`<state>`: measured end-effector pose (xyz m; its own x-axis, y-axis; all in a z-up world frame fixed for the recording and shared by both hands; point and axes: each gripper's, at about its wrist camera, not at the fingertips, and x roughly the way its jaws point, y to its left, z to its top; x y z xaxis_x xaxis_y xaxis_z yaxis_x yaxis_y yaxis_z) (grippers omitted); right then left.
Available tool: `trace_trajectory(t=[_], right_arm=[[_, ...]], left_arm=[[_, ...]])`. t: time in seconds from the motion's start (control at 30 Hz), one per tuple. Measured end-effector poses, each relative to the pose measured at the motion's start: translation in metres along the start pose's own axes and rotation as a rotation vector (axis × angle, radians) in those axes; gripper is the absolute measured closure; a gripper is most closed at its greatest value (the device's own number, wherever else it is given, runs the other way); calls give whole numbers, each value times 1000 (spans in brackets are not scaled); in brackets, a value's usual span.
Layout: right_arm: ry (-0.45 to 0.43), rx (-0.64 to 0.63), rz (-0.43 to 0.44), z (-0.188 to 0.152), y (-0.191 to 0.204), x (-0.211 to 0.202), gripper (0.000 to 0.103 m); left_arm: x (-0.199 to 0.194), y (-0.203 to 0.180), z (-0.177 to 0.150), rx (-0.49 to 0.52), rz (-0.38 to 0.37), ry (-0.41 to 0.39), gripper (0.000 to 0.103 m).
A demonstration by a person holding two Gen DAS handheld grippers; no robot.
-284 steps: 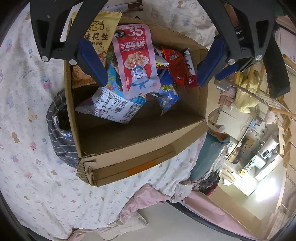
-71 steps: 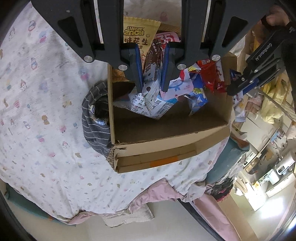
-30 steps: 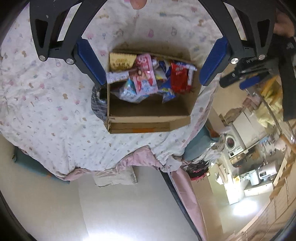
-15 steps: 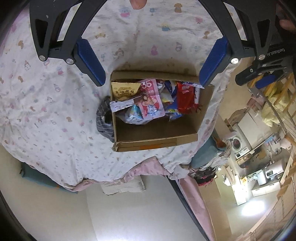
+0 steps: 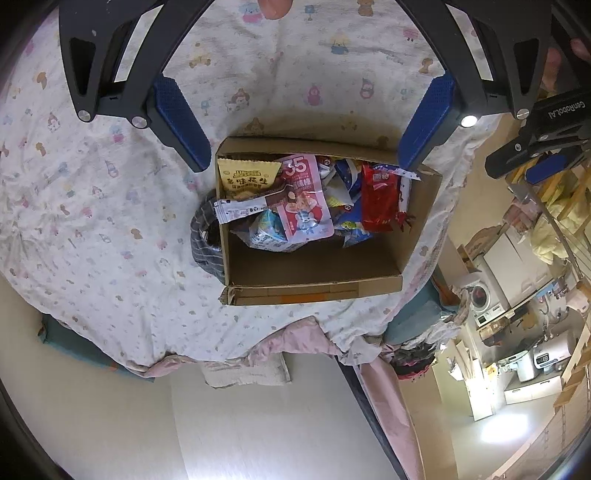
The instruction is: Organize snacks
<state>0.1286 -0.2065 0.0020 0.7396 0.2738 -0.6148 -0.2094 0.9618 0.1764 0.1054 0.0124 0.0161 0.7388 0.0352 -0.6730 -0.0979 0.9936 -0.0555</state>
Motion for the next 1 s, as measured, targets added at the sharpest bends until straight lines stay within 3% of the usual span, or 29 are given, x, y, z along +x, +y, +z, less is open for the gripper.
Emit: trace_trajectory(t=[1.0], right_arm=[[-15,3,-9,-1,-2,-4,0]], left_arm=[[-4,-4,-2,21,-15,-14,0]])
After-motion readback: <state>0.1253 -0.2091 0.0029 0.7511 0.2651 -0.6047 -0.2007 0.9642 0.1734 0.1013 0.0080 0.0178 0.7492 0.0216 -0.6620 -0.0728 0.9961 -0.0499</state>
